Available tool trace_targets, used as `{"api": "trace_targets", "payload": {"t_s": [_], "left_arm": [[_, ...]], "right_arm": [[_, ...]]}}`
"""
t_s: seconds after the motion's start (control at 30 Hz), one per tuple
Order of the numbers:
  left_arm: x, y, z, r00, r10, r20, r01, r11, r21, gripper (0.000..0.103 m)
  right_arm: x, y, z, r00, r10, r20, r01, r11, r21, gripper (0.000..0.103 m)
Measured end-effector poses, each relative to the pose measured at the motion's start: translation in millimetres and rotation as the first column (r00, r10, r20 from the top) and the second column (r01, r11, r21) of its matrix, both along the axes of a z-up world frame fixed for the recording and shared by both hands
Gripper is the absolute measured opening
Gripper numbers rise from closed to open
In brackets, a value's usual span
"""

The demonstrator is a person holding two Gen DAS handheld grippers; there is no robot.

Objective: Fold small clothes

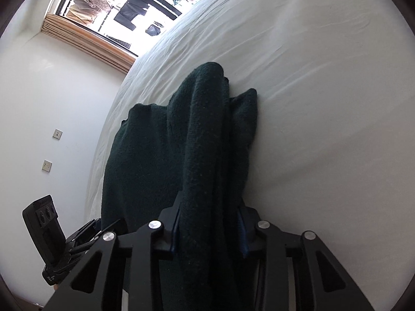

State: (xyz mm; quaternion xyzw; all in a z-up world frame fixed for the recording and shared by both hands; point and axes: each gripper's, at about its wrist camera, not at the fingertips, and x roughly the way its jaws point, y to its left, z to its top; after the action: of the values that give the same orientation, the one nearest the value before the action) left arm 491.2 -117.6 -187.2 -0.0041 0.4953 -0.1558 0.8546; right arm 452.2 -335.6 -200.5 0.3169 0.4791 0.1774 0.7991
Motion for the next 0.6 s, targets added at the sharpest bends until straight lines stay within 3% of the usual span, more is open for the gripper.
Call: {"api": "trace_targets", "payload": {"t_s": [0.23,0.37,0.6], "left_arm": [[-4.0,0.4,12.1,1.000,0.001,0.027,-0.001,1.000,0.004,0.043],[-9.0,5.7,22.4,0.999,0.005,0.042,-0.005,1.000,-0.015,0.036],[-17.3,30.3,57.6,0.992,0.038,0.120,-0.039,0.999,0.002,0.035]], "right_arm": [[-8.6,16.7,27.3,0.997,-0.001,0.077,0.009,0.994,-0.105,0.026],[-14.5,25.8,50.9,0.990,0.007,0.139,0.009,0.994,-0.110,0.025],[-7.5,62.7,85.4,0.972,0.075,0.221,-0.059,0.995,-0.078,0.025]]}}
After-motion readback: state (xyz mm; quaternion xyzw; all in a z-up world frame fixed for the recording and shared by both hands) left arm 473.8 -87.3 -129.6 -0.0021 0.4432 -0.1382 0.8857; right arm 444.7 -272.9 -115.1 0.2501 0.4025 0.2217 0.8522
